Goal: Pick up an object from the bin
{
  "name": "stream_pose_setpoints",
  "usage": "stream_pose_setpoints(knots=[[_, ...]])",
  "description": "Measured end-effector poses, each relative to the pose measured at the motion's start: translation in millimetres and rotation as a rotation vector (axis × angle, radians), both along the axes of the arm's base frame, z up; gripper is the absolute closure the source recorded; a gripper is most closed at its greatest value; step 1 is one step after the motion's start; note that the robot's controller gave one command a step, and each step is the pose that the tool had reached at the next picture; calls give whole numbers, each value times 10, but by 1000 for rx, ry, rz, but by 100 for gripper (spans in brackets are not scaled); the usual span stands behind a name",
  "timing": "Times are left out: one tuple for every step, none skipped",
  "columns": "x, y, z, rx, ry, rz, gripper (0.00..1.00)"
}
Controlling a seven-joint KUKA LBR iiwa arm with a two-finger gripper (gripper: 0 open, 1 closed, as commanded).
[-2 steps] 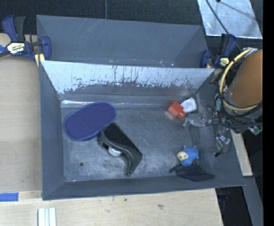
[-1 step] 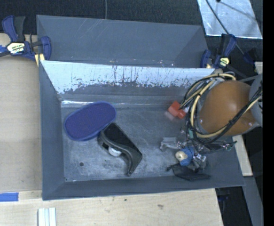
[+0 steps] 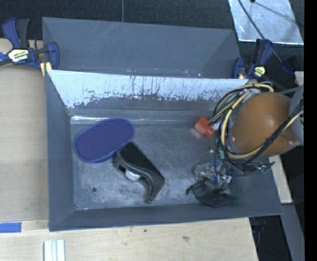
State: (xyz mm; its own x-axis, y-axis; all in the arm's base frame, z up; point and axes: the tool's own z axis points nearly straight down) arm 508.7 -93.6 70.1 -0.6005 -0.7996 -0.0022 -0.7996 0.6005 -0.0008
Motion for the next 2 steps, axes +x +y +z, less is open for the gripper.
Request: stream_pose_setpoints(knots=[[286, 85, 1257, -2, -10, -38, 100], [446, 71, 1932, -2, -10, 13, 100]])
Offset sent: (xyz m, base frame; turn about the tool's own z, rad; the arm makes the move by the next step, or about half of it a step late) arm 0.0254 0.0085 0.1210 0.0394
